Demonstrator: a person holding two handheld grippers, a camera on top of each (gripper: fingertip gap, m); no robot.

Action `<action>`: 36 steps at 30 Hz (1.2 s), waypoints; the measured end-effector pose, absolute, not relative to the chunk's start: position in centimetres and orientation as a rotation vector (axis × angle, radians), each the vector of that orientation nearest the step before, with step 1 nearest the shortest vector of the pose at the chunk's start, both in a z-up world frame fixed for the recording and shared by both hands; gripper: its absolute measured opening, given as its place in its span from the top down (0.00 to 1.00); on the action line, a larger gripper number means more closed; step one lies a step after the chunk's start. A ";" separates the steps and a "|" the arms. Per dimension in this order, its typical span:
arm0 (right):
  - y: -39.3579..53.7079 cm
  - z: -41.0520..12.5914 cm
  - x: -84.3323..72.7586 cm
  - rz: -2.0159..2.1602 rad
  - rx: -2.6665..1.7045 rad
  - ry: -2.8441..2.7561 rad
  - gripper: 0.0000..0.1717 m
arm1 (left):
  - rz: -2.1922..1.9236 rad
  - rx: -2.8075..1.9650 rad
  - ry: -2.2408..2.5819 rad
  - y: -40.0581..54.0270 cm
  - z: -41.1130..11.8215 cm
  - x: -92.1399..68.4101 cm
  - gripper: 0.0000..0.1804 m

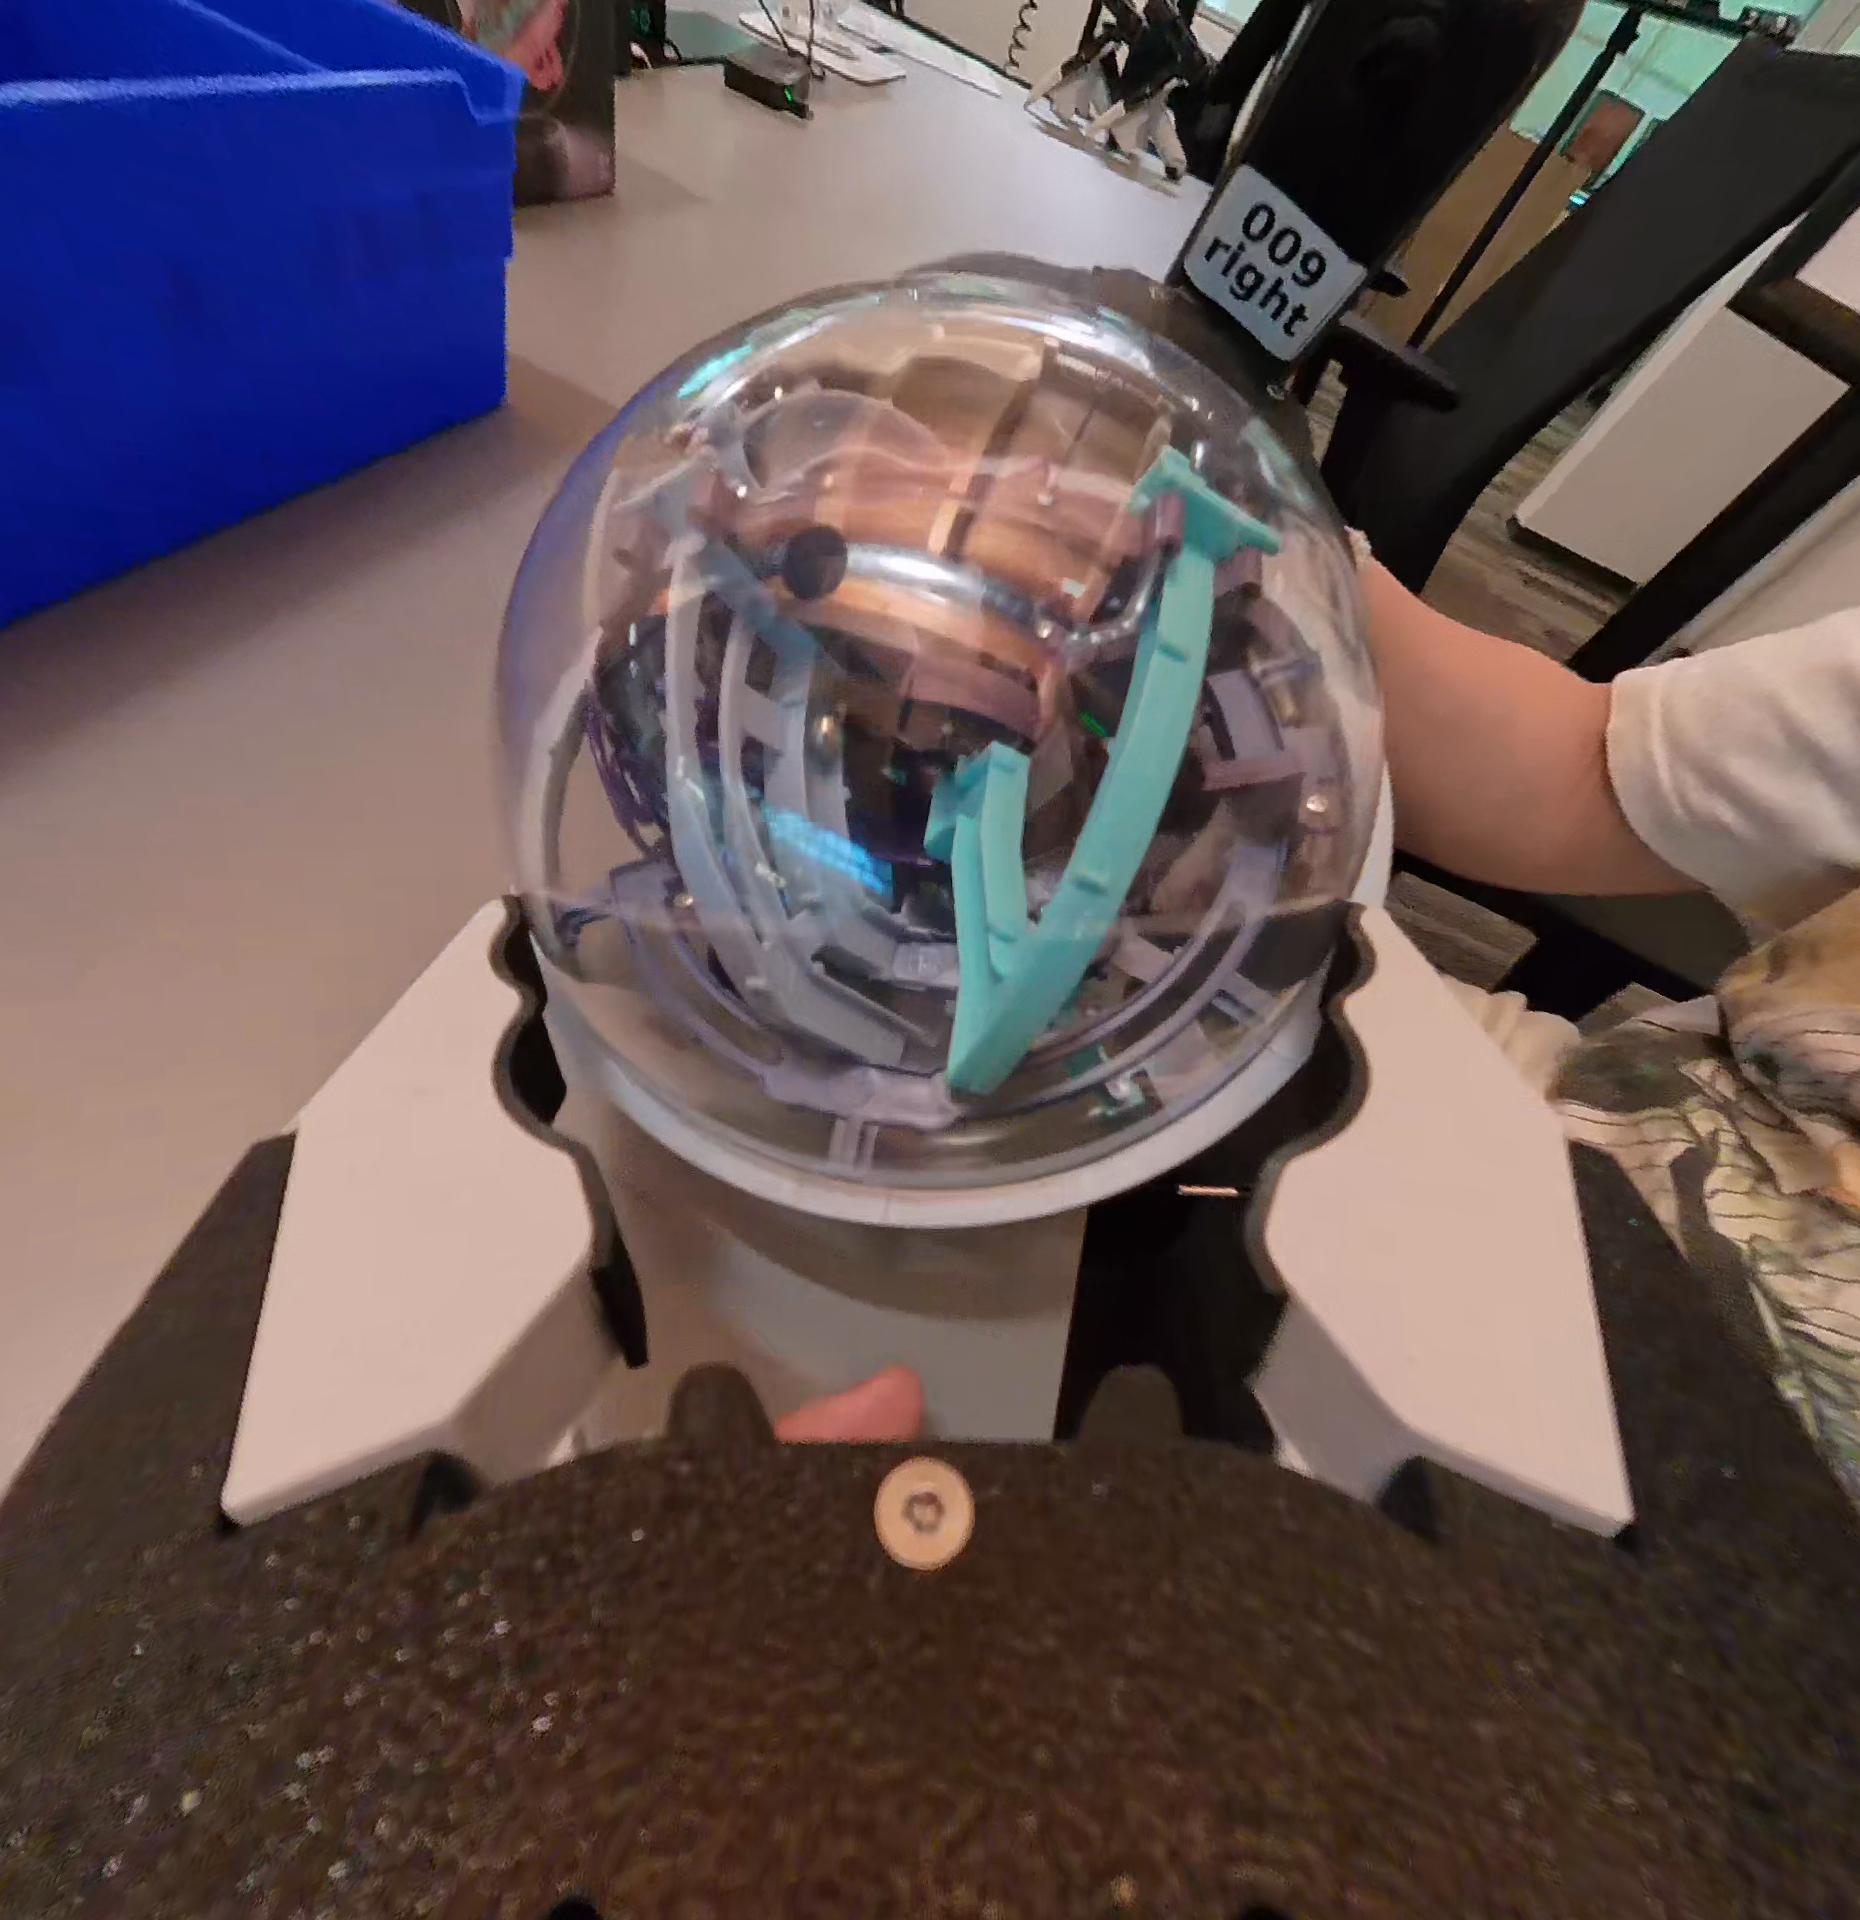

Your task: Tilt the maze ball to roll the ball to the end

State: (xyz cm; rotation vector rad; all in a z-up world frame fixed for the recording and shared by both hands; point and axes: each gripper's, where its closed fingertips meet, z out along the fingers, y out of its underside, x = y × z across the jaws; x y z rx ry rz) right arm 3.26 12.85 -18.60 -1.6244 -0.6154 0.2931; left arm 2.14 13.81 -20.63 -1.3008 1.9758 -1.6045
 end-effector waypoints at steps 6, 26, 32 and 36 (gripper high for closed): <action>12.5 -18.4 3.5 0.293 -1.617 -0.626 0.08 | -1.613 -1.304 1.995 13.3 -20.9 2.4 0.21; 11.7 -17.0 2.9 0.194 -1.627 -0.696 0.11 | -1.207 -0.927 2.062 13.8 -21.3 2.8 0.22; 13.2 -18.8 4.3 0.012 -1.635 -0.721 0.09 | -1.085 -0.833 1.995 14.5 -20.3 3.5 0.23; 13.8 -19.1 4.6 -0.105 -1.578 -0.770 0.09 | -0.919 -0.741 1.987 15.2 -20.3 3.7 0.23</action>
